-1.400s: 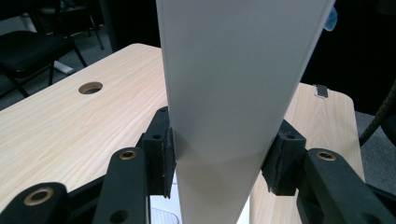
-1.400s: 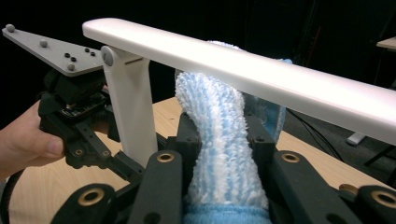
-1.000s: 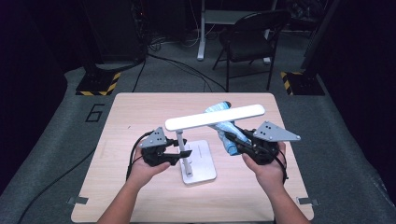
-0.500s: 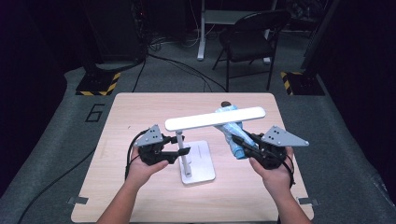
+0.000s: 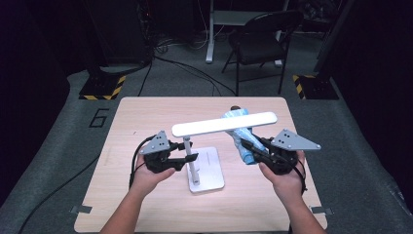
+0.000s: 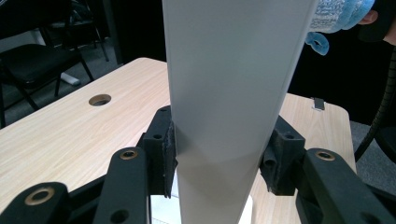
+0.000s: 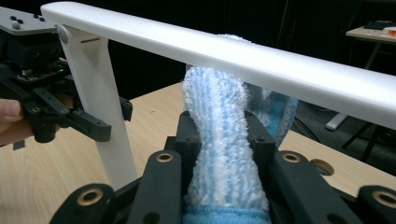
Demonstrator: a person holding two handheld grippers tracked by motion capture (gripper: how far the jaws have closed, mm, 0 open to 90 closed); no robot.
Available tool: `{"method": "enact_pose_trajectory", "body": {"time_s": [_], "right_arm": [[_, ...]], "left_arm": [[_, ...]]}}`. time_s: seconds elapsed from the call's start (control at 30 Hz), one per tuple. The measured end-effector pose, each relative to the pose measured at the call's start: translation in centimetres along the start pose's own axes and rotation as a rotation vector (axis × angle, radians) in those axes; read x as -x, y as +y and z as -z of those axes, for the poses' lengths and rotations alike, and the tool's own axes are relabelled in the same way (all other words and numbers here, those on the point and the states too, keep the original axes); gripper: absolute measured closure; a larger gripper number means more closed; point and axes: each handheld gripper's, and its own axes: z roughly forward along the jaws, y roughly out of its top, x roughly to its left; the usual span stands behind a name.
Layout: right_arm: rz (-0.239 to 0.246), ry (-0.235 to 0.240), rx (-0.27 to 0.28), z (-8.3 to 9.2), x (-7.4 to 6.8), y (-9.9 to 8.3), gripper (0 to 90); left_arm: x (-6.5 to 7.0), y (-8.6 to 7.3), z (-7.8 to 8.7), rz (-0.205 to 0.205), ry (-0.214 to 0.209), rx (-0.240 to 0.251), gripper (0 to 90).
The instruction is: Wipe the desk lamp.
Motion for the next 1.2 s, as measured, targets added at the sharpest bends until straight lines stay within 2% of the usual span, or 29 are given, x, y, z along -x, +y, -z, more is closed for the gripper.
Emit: {"method": "enact_pose_trajectory", "body": {"time_s": [0.37,0.47,0.5,0.63,0.73,0.9,1.2], "right_arm": [[0.041,0.081,-0.001,-2.6,-2.3,1.2,72.2],[0.045,0.081,0.003,-2.8,-2.5,1.3,72.2],[0.052,0.078,0.007,-2.8,-2.3,1.3,72.2],[0.031,0.052,-0.001,-2.2,-1.7,1.0,72.2],[0.032,0.025,0.001,-1.5,-0.7,0.7,72.2],[-0.002,-0.023,0.005,-0.3,0.8,0.2,72.3],[-0.027,-0.088,0.006,1.3,2.7,-0.5,72.2]], "left_arm": [[0.0,-0.1,0.0,-0.001,-0.002,0.004,53.1],[-0.1,-0.1,0.1,0.000,-0.001,0.005,53.1],[0.0,-0.1,0.0,-0.001,-0.002,0.005,53.1],[-0.1,-0.1,0.0,-0.001,-0.003,0.006,53.0],[-0.1,-0.1,0.0,0.000,-0.008,0.010,53.0],[-0.1,-0.1,-0.1,0.002,-0.011,0.012,53.0],[-0.2,-0.2,-0.1,0.003,-0.018,0.016,53.0]]}}
